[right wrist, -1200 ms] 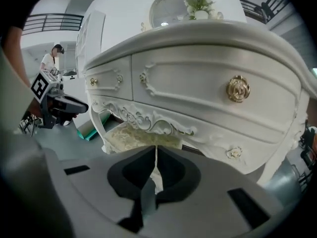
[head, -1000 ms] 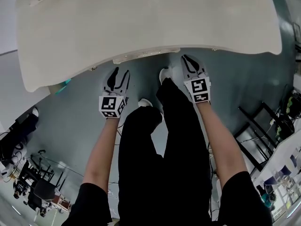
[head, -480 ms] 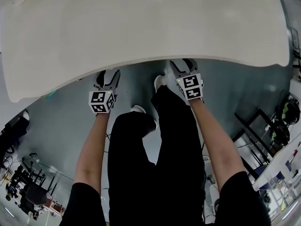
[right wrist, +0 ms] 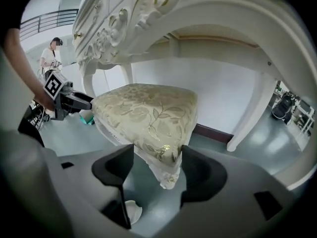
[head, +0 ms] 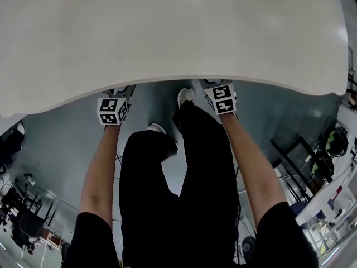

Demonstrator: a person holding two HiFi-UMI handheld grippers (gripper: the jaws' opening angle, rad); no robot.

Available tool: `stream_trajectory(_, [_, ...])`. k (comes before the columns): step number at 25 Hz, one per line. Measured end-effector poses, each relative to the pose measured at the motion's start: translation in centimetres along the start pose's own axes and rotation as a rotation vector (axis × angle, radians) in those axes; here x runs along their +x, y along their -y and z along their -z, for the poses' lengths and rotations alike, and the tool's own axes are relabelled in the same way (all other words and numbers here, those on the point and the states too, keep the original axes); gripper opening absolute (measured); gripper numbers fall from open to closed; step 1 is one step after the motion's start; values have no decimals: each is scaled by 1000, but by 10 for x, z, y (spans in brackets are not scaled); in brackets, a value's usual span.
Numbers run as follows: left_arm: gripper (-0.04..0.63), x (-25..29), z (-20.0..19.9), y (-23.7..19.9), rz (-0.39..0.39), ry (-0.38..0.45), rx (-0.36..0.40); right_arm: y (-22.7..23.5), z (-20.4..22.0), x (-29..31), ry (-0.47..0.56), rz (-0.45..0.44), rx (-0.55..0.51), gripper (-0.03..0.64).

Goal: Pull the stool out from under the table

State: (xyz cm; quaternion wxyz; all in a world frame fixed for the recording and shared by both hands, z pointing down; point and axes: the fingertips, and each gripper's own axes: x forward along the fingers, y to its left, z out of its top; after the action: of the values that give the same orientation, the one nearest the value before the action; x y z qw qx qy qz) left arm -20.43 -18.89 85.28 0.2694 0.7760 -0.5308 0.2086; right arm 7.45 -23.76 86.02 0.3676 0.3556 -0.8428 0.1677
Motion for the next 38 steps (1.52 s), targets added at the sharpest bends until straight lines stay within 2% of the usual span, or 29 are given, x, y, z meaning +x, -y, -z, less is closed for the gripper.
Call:
stream_trajectory(4, [354, -4, 5, -1, -1, -10, -30, -2, 2, 4, 10, -5, -17, 304])
stream_trajectory(7, [359, 2, 13, 9, 26, -55, 20, 1, 3, 4, 23, -32, -18, 304])
stream_trajectory(9, [359, 8, 15, 5, 19, -67, 50, 5, 4, 5, 24, -39, 29, 304])
stream_trajectory(12, [365, 13, 14, 1, 29, -70, 44, 7, 8, 6, 39, -30, 114, 319])
stream_trajectory(20, [370, 18, 19, 5, 62, -118, -101, 8, 13, 5, 11, -40, 182, 318])
stream_trajectory(26, [367, 12, 17, 10, 47, -124, -112, 7, 14, 0, 8, -11, 204, 316])
stream_trajectory(31, [365, -3, 19, 19, 21, -59, -180, -1, 24, -12, -17, -4, 214, 316])
stream_trajectory(38, [365, -8, 25, 36, 57, -80, -175, -1, 38, -26, -13, -1, 220, 316])
